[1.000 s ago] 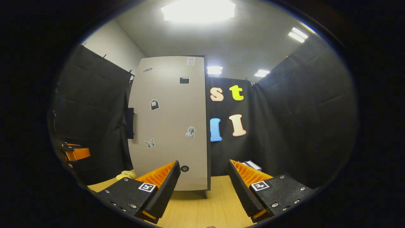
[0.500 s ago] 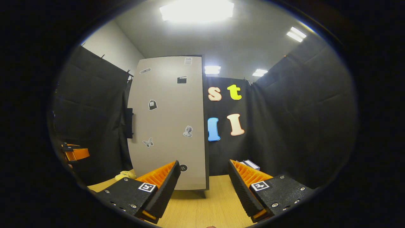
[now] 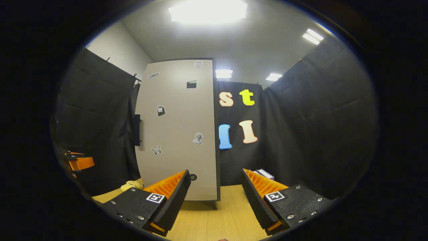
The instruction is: Open the cabinet door with the right hand, grasp the bottle in the cabinet with the left hand and place it on the coaster, then close the cabinet door with the right hand.
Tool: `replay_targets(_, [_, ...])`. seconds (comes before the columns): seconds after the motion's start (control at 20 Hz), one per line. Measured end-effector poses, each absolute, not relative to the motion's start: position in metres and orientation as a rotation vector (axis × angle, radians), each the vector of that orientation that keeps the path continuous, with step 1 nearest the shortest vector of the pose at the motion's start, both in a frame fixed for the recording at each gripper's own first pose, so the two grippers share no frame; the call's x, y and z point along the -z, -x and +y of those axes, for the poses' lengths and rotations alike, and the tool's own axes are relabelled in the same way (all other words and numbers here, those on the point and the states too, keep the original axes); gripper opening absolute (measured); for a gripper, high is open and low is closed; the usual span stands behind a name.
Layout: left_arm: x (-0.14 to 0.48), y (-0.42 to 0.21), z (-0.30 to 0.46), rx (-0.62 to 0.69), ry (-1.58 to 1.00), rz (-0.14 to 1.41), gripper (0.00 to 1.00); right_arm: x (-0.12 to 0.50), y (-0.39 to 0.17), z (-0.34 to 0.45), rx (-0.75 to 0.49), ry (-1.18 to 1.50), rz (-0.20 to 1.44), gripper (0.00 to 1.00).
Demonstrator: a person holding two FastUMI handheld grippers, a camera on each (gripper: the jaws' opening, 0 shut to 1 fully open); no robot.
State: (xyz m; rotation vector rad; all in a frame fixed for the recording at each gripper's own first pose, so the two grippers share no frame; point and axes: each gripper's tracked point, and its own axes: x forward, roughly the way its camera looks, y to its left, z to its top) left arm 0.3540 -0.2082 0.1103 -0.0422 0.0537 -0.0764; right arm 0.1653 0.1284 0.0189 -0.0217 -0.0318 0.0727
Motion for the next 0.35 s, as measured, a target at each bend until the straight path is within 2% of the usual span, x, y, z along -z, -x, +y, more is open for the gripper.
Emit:
replay_targets(0.1, [-0.1105, -0.3547, -0.2083, 0.077, 0.044, 0.052, 0.82, -0.0190, -0.1645, 0.1289, -0.073, 0.023, -0.033, 0.93])
replay_targets(0.25, [-0.1112, -0.3548, -0.2084, 0.076, 0.044, 0.046, 0.82, -0.0185, -0.1638, 0.1301, -0.074, 0.023, -0.035, 0.93])
replay_targets(0.35, [-0.1118, -0.3551, -0.2084, 0.078, 0.043, 0.042, 0.78, -0.0194, -0.1641, 0.1288, -0.070, 0.023, -0.040, 0.93])
